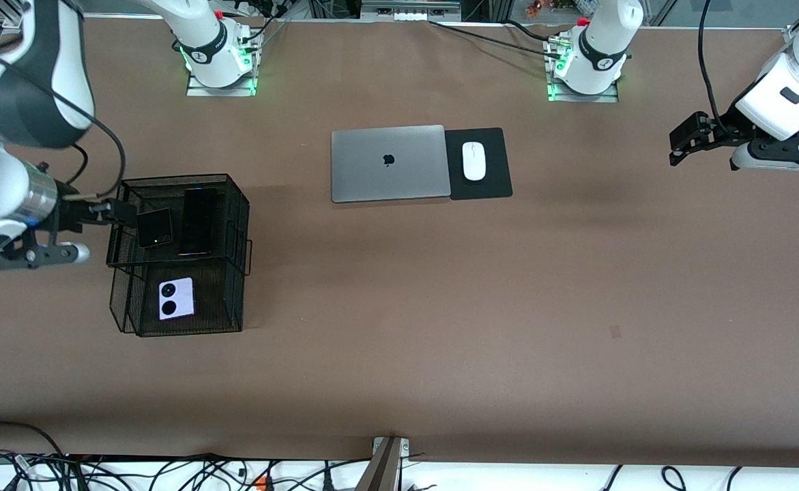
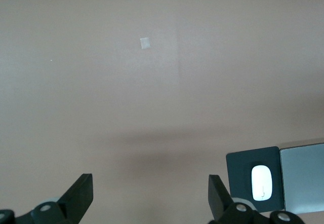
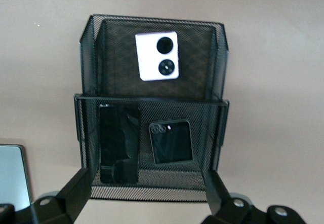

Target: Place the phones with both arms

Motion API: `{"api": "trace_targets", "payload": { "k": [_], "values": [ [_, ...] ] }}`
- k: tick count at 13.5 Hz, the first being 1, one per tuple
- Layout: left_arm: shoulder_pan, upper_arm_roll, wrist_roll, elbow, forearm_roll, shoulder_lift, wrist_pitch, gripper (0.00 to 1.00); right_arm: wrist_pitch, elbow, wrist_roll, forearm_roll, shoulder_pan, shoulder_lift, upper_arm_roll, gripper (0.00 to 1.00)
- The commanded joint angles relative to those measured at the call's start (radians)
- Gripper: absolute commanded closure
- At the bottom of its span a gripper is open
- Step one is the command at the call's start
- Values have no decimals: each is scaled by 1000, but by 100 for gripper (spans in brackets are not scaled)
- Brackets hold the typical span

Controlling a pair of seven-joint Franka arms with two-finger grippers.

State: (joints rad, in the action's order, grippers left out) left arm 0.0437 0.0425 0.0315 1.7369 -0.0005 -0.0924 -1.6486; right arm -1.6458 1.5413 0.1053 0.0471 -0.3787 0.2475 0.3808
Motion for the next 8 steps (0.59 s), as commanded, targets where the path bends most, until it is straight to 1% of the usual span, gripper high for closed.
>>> {"api": "trace_targets", "payload": {
  "k": [1,4,5,7,8],
  "values": [
    [-4,-1,-4,-13,-21,0,15,0,-31,128,-49,-62,177,-149,-179,0],
    [-4,-1,-4,-13,-21,0,15,0,-22,129,-47,-69,380,-185,-328,0],
    [-4,-1,-4,-13,-22,0,15,0,-22,129,-47,-75,412,-189,-351,0],
    [-4,-1,-5,-13,-21,0,15,0,-20,126,-58,-88,425,-200,-361,0],
    [-4,-1,-5,-13,-21,0,15,0,-16,122,-58,-110,425,-206,-361,0]
  ]
}}
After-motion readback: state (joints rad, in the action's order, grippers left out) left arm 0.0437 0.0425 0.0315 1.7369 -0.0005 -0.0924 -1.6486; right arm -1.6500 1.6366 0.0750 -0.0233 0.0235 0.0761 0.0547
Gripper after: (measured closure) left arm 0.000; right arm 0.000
